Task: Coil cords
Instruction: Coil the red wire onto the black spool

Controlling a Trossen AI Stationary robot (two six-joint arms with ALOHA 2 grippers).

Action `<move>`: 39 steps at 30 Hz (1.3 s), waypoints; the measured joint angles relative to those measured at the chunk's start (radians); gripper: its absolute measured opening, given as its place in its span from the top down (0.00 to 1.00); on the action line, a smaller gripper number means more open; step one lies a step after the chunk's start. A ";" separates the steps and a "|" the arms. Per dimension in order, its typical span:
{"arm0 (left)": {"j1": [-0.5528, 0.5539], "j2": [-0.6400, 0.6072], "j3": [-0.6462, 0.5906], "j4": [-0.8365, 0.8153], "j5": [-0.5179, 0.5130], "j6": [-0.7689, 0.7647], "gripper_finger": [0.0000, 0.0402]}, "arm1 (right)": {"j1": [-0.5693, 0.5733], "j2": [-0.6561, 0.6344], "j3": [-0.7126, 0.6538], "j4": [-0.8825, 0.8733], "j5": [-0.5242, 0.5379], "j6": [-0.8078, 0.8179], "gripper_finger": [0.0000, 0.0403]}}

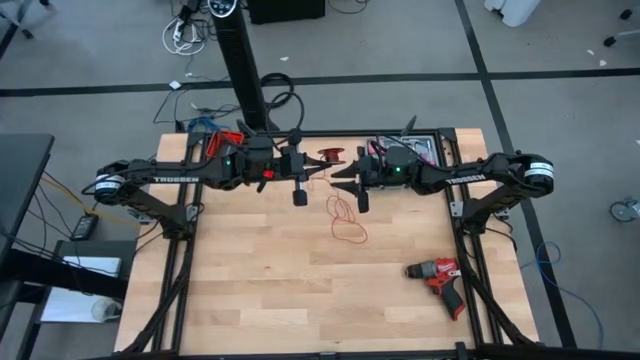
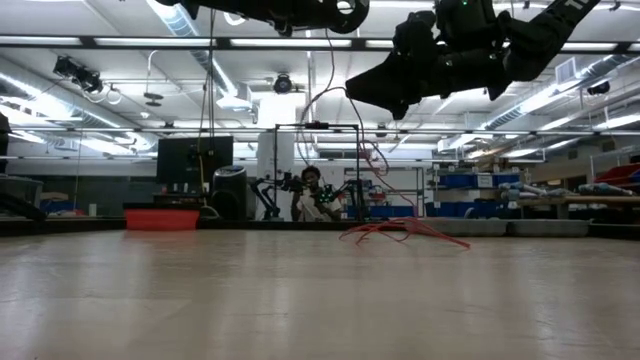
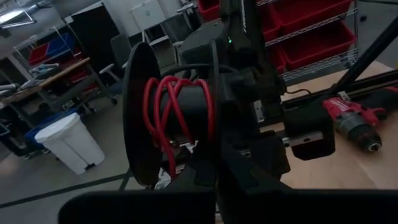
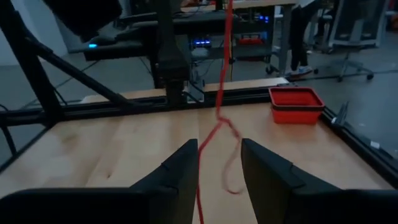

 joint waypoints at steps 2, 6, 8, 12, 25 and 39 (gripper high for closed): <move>0.000 0.000 0.000 -0.005 -0.009 -0.001 1.00 | 0.003 0.000 0.008 -0.013 -0.005 0.023 0.69; 0.000 0.000 0.000 0.003 -0.031 -0.006 1.00 | 0.021 -0.001 0.013 -0.032 0.001 0.027 0.70; 0.000 0.000 0.000 0.002 -0.040 -0.011 1.00 | 0.035 -0.001 0.013 -0.030 0.001 0.019 0.70; 0.000 0.000 0.000 0.005 -0.058 -0.024 1.00 | 0.061 -0.001 0.013 -0.032 0.039 -0.011 0.69; -0.001 0.000 0.000 0.116 -0.058 -0.076 1.00 | 0.057 -0.001 0.014 -0.055 0.256 -0.093 0.71; -0.001 0.001 0.000 0.131 -0.058 -0.077 1.00 | 0.045 -0.001 0.014 -0.093 0.243 -0.175 0.98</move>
